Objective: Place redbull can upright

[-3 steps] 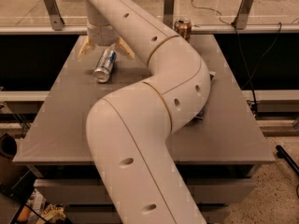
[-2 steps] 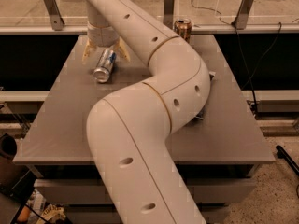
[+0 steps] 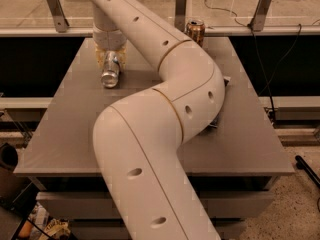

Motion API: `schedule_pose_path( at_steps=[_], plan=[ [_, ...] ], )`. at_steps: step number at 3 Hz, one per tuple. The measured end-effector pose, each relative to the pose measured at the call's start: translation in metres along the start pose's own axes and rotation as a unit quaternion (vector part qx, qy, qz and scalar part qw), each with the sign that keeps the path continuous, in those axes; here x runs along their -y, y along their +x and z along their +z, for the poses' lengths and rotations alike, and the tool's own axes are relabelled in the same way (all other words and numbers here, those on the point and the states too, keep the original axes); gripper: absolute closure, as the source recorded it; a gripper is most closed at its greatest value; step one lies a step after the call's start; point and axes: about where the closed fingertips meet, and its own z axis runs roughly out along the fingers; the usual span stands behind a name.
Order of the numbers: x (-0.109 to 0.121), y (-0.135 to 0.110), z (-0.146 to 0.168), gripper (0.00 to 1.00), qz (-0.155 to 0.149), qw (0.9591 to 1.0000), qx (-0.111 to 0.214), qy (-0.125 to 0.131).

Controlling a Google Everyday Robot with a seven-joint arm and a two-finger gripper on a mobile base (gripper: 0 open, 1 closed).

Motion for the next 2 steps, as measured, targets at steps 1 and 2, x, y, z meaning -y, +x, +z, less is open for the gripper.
schedule_pose_path(
  at_steps=[1, 2],
  plan=[
    [-0.0026, -0.0037, 0.0040, 0.87, 0.000, 1.0000, 0.006, -0.004],
    [-0.0046, -0.0066, 0.0078, 1.00, -0.001, 0.9999, 0.009, -0.007]
  ],
)
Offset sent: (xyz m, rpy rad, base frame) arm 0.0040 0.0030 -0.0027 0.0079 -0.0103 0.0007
